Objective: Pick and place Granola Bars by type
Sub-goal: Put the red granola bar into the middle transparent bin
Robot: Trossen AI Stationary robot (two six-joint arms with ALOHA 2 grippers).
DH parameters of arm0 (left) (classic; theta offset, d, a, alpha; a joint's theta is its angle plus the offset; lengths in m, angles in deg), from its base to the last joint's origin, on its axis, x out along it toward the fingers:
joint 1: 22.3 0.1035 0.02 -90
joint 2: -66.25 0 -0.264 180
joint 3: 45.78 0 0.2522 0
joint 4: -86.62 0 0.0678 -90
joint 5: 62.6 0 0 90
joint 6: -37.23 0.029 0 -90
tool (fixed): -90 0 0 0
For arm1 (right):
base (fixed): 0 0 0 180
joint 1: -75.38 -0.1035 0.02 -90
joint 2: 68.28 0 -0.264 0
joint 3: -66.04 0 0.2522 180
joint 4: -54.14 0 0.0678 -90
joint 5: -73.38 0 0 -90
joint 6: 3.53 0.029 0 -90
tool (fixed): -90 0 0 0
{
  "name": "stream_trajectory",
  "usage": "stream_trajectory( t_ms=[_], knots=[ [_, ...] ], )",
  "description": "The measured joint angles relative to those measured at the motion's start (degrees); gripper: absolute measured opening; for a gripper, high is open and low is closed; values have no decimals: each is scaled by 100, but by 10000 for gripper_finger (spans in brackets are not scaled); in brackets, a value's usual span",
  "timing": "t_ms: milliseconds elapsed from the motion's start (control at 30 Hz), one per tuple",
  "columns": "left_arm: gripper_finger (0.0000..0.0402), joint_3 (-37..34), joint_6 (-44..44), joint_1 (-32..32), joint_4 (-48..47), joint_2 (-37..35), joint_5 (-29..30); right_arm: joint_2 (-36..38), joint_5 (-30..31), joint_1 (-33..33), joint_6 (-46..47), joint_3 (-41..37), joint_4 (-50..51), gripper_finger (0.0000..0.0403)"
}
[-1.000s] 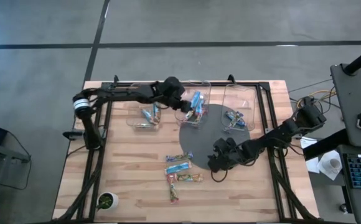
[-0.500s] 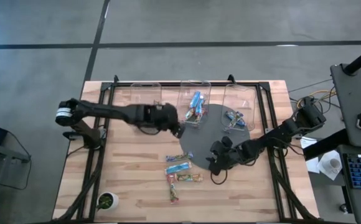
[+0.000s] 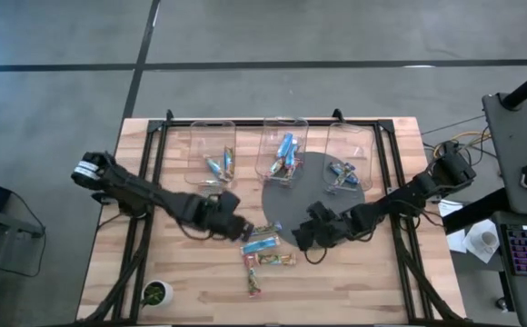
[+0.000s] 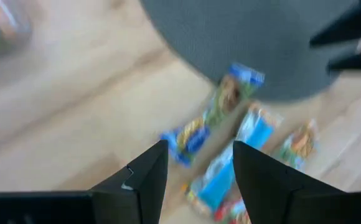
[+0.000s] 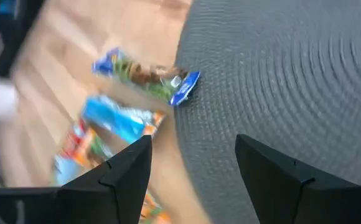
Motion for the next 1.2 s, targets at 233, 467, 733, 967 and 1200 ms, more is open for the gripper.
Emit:
stream_trajectory(
  t_ms=[233,467,733,967,1200],
  knots=[
    [163,-155,-945,-988,-21,-24,660,0,66,-9,1001,155,-127,224],
    [163,-153,-1903,-1464,193,-24,970,4,217,225,1204,408,-142,224],
    [163,-129,-2983,-1636,1067,441,1049,4,-921,849,318,407,-119,224],
    [163,505,-3669,-1764,900,1298,247,39,-2095,1016,-647,407,255,224],
    [163,1616,-3861,-1813,320,2081,107,48,-2101,1019,-1222,407,351,224]
  ],
)
